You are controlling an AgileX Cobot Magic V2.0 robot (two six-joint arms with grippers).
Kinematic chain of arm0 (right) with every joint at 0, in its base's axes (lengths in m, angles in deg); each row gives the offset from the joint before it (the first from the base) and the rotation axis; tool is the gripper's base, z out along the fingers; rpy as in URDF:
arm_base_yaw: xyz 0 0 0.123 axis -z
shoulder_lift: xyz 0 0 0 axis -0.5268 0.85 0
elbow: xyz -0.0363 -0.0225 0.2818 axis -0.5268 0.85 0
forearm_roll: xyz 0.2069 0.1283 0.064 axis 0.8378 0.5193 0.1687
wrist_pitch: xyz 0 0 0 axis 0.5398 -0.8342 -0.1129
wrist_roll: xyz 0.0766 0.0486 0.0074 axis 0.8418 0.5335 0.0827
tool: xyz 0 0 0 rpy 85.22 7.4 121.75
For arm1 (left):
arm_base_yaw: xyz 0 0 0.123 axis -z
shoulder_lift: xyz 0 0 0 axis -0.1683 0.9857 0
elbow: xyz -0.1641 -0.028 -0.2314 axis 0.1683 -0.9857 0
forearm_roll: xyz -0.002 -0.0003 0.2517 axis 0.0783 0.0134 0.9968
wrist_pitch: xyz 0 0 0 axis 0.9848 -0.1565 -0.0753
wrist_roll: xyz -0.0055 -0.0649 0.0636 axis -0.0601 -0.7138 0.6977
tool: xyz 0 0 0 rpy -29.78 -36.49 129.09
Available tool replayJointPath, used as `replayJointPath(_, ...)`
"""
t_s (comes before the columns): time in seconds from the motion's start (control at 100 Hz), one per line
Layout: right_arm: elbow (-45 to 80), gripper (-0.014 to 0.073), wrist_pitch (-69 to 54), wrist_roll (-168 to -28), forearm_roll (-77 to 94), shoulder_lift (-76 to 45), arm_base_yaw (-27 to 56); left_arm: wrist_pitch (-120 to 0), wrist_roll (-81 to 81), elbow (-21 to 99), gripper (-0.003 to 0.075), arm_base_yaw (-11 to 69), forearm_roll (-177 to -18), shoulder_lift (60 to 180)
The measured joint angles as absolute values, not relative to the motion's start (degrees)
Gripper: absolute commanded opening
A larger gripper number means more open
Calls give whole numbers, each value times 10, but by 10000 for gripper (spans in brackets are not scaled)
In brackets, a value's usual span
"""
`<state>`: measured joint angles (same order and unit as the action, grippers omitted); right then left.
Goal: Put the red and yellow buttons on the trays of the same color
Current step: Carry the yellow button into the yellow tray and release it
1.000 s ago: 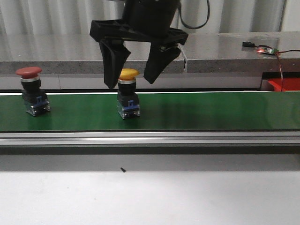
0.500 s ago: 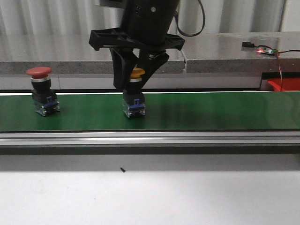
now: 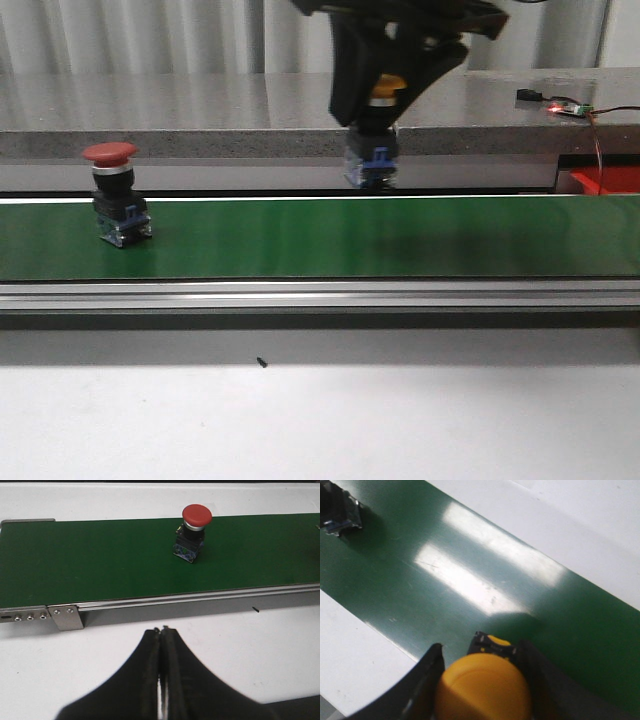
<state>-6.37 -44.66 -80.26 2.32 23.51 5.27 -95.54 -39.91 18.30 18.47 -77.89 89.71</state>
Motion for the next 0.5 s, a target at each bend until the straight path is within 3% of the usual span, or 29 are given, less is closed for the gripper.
replayJointPath(0.5,128,183,-432,-799,17,56,280,-955,-399,183,-18,185,-779,897)
